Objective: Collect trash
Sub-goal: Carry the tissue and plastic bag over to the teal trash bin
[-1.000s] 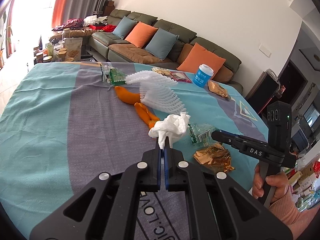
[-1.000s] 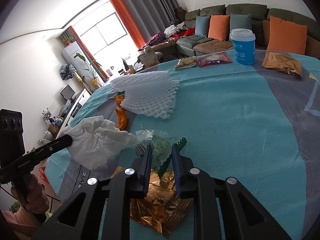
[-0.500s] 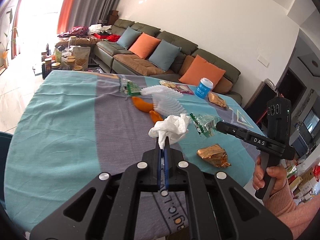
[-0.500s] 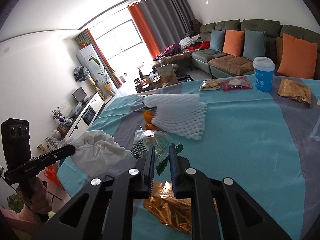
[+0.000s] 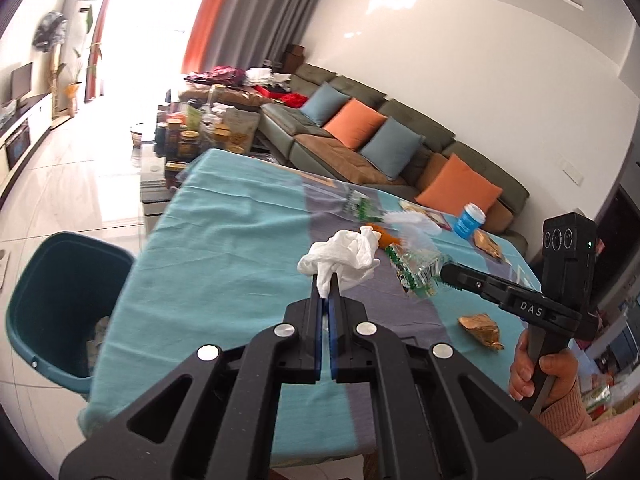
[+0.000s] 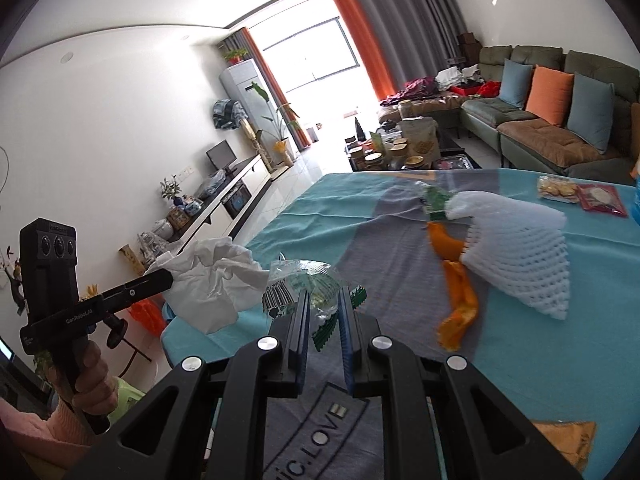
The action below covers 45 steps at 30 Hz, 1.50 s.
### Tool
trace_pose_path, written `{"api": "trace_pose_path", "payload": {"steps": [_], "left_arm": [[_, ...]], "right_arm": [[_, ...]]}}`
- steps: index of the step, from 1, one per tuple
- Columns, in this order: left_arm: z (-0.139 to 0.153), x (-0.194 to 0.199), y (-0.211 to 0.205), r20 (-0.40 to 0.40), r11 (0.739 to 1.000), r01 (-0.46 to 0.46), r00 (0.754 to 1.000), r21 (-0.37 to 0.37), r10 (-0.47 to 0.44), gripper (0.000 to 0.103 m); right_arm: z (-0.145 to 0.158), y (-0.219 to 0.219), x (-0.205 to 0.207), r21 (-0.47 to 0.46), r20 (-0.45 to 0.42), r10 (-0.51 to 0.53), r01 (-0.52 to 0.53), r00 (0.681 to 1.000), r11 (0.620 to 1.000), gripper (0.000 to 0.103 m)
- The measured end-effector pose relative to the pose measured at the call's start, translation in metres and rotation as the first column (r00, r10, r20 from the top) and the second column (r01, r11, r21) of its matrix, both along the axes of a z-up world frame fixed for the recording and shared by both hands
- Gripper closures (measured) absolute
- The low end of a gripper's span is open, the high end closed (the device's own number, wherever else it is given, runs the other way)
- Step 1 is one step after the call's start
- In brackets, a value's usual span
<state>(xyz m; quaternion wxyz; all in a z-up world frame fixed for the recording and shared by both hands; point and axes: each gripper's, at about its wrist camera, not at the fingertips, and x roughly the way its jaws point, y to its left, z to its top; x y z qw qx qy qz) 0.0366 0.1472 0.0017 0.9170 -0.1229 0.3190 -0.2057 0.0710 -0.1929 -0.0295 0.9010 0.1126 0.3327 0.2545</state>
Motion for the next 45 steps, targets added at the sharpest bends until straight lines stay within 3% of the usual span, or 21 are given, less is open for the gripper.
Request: {"api": "trace_pose_path", "payload": {"steps": [9, 19, 28, 36, 45], "left_arm": [[0.003, -0.009, 0.081, 0.006, 0.983, -0.183, 0.983, 0.005, 0.183, 0.100], [-0.007, -0.014, 0.166, -0.015, 0.933, -0.359, 0.933, 0.017, 0.359, 0.100], [-0.026, -0.016, 0.226, -0.065, 0.891, -0.453, 0.889, 0.016, 0.453, 0.100], [-0.050, -0.006, 0.251, -0.114, 0.865, -0.501, 0.858, 0.021, 0.500, 0.100], [-0.085, 0.022, 0.253, -0.195, 0.852, -0.522, 0.832, 0.045, 0.519, 0.100]], "right_arm": [[0.010, 0.081, 0.026, -0.032, 0.015, 0.174, -0.173, 0.985, 0.984, 0.090], [0.012, 0.169, 0.047, -0.066, 0.009, 0.319, -0.318, 0.948, 0.946, 0.090], [0.005, 0.230, 0.065, -0.095, -0.020, 0.395, -0.396, 0.918, 0.914, 0.090], [-0.013, 0.273, 0.082, -0.132, -0.076, 0.417, -0.423, 0.906, 0.896, 0.090], [-0.036, 0.298, 0.093, -0.183, -0.142, 0.407, -0.428, 0.902, 0.885, 0.090]]}}
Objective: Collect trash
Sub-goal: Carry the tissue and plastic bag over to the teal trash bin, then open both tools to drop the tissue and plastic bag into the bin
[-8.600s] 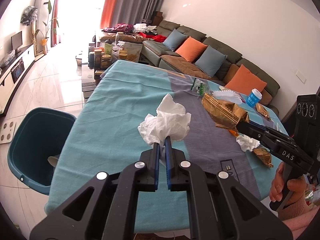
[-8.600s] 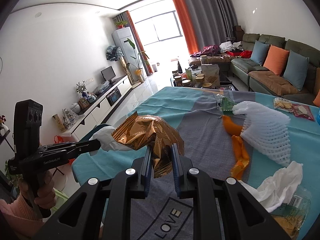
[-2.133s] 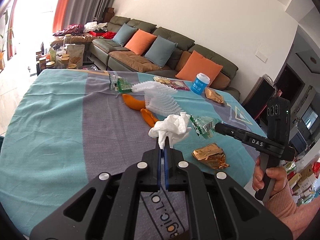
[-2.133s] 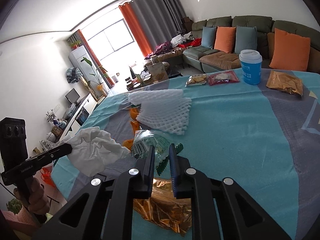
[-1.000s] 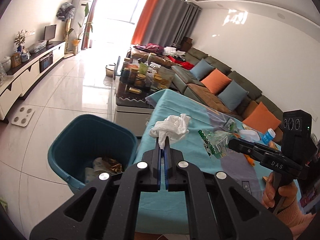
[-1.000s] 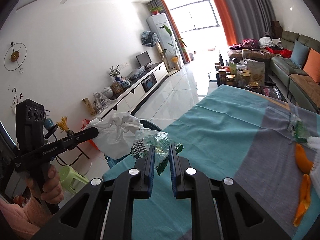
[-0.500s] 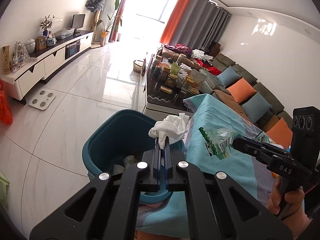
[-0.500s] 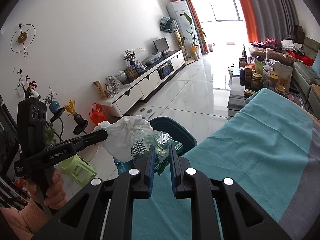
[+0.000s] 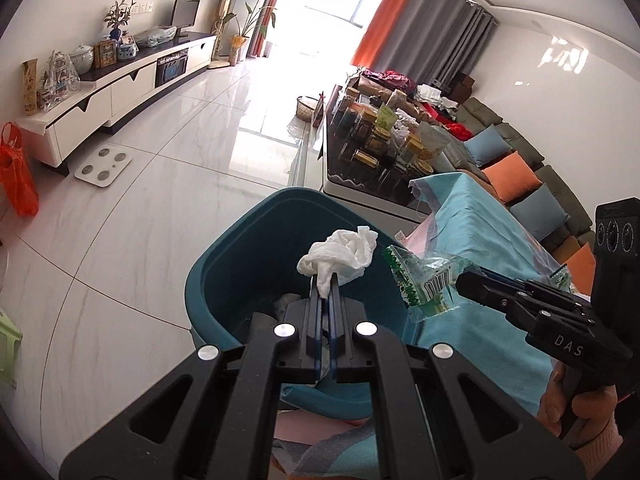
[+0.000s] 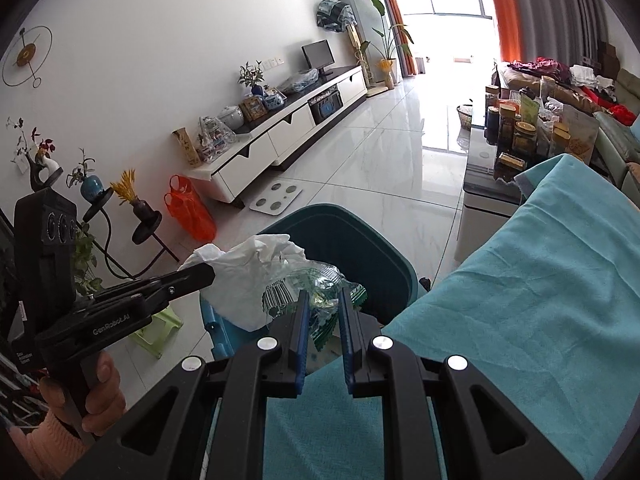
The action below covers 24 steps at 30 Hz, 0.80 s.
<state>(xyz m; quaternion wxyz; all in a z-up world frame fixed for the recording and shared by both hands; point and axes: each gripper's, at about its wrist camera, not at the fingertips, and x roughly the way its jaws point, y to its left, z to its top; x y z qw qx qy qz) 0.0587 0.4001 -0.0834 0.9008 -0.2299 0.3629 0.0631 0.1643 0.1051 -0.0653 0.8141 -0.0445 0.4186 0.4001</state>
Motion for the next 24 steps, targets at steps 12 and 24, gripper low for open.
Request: {"api": "trace_pose_path", "payload": {"steps": [12, 24], "left_arm": [[-0.032, 0.027, -0.006, -0.077, 1.000, -0.002, 0.997, -0.020, 0.000, 0.099], [-0.038, 0.037, -0.015, -0.077, 0.999, -0.001, 0.997, -0.032, -0.001, 0.089]], "right_arm": [[-0.017, 0.016, 0.005, -0.047, -0.050, -0.018, 0.016, 0.999, 0.999, 0.079], [-0.013, 0.003, 0.002, -0.023, -0.045, -0.017, 0.016, 0.999, 1.000, 0.079]]}}
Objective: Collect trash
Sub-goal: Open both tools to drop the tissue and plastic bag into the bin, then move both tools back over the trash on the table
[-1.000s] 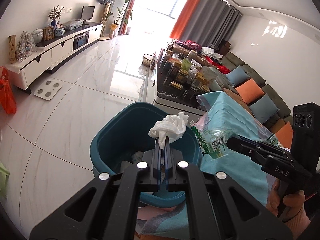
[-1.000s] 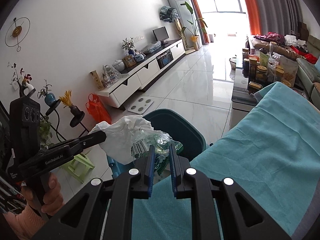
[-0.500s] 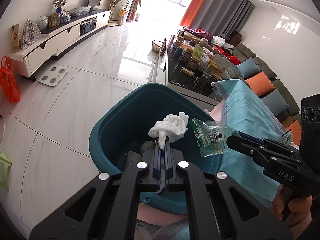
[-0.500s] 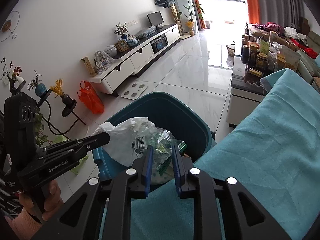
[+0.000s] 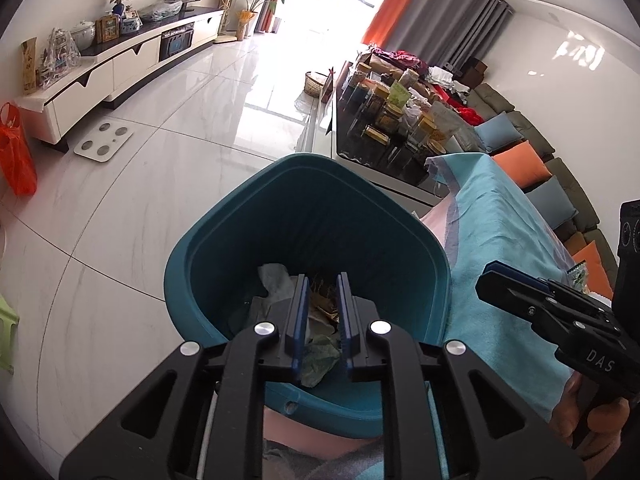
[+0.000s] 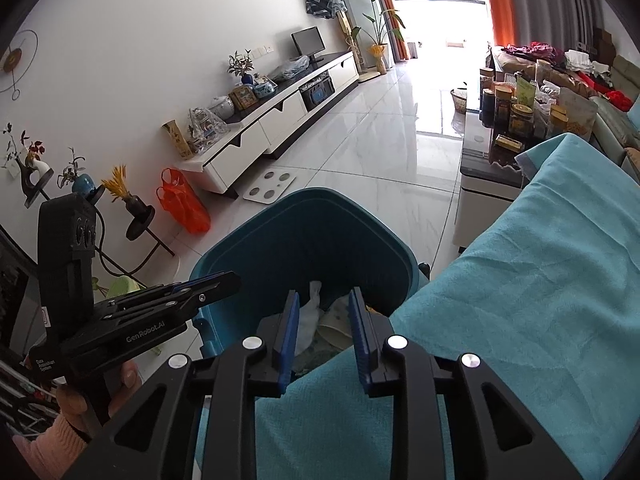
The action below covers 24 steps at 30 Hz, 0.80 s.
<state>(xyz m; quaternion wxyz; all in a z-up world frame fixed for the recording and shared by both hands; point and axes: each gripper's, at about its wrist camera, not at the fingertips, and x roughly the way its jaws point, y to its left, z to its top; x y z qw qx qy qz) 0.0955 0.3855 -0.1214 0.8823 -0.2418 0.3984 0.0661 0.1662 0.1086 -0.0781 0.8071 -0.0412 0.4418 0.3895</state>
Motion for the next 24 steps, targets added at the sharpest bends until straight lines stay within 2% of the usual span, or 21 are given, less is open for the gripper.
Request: {"api": "trace_pose_path", "payload": {"steps": [3, 7, 12, 18, 24], "left_arm": [[0.008, -0.005, -0.004, 0.024, 1.000, 0.010, 1.000, 0.011, -0.010, 0.086], [0.027, -0.014, -0.020, 0.074, 0.998, 0.044, 0.996, 0.051, -0.047, 0.076], [0.057, -0.025, -0.055, 0.164, 0.987, 0.126, 0.976, 0.098, -0.141, 0.064], [0.078, -0.027, -0.115, 0.226, 0.955, 0.272, 0.929, 0.118, -0.293, 0.059], [0.081, -0.019, -0.186, 0.224, 0.899, 0.419, 0.871, 0.126, -0.438, 0.059]], "right_arm": [[0.006, -0.007, -0.005, 0.019, 0.009, -0.003, 0.003, 1.000, 1.000, 0.079], [0.020, -0.025, -0.014, 0.056, 0.038, 0.000, -0.002, 0.999, 0.998, 0.078], [0.040, -0.061, -0.030, 0.100, 0.090, -0.030, 0.020, 0.996, 0.995, 0.071], [0.056, -0.120, -0.048, 0.133, 0.135, -0.126, 0.108, 0.983, 0.985, 0.070], [0.067, -0.190, -0.059, 0.153, 0.159, -0.253, 0.230, 0.954, 0.961, 0.069]]}}
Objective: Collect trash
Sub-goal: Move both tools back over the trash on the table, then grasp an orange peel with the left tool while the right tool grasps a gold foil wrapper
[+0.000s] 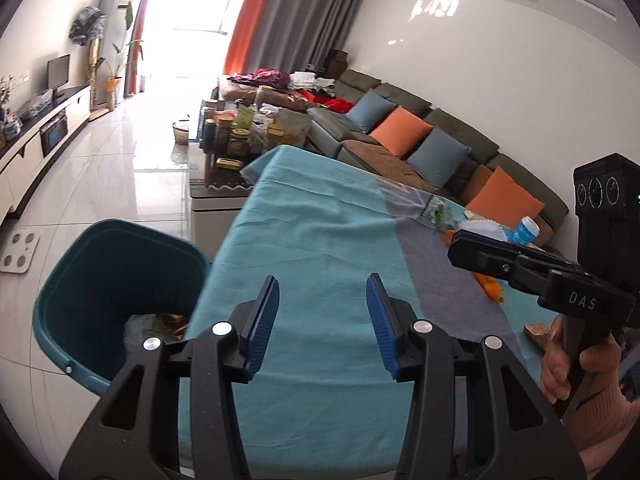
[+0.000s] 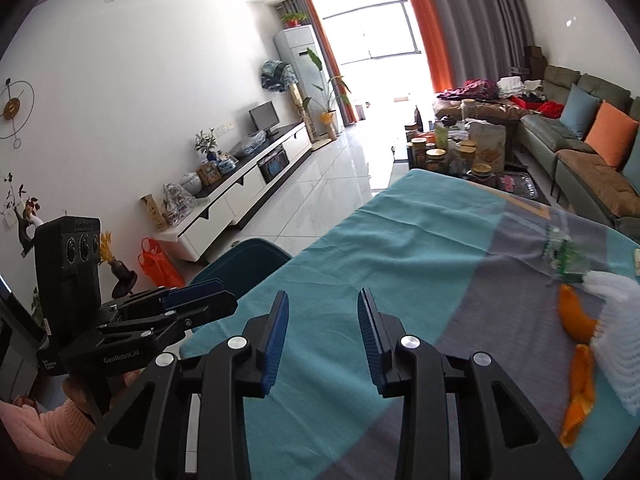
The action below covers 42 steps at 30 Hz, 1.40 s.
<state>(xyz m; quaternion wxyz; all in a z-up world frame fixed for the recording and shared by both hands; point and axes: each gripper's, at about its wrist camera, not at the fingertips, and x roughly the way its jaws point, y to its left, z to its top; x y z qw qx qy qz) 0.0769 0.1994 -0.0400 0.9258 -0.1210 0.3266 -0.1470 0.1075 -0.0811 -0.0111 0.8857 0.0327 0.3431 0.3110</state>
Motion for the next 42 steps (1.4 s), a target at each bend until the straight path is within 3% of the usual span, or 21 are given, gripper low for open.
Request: {"api": "trace_pose_path", "payload": {"steps": [7, 14, 18, 22, 31, 38, 42], "left_arm": [[-0.008, 0.011, -0.088, -0.032, 0.984, 0.177, 0.984, 0.008, -0.177, 0.057], [-0.021, 0.023, -0.172, -0.090, 0.942, 0.335, 0.939, 0.018, -0.332, 0.057], [-0.028, 0.031, -0.210, -0.119, 0.921, 0.388, 0.916, 0.019, -0.383, 0.057], [-0.033, 0.038, -0.238, -0.147, 0.909, 0.418, 0.900, 0.015, -0.411, 0.056], [-0.043, 0.065, -0.278, -0.219, 0.901, 0.429, 0.887, 0.070, -0.406, 0.056], [-0.050, 0.080, -0.289, -0.247, 0.904, 0.419, 0.887, 0.082, -0.389, 0.058], [-0.051, 0.084, -0.291, -0.262, 0.904, 0.420, 0.883, 0.075, -0.389, 0.071]], "right_arm": [[0.001, -0.087, -0.020, -0.022, 0.028, -0.202, 0.202, 0.979, 0.979, 0.066], [-0.015, -0.176, -0.038, -0.022, 0.005, -0.401, 0.401, 0.916, 0.916, 0.065], [-0.029, -0.215, -0.051, -0.023, -0.018, -0.464, 0.464, 0.885, 0.886, 0.065], [-0.044, -0.240, -0.067, -0.036, -0.051, -0.498, 0.496, 0.866, 0.867, 0.060], [-0.071, -0.276, -0.100, -0.023, -0.152, -0.537, 0.540, 0.830, 0.841, 0.044], [-0.084, -0.268, -0.108, -0.005, -0.188, -0.486, 0.494, 0.854, 0.870, 0.043], [-0.084, -0.259, -0.110, -0.003, -0.181, -0.466, 0.473, 0.866, 0.881, 0.047]]}}
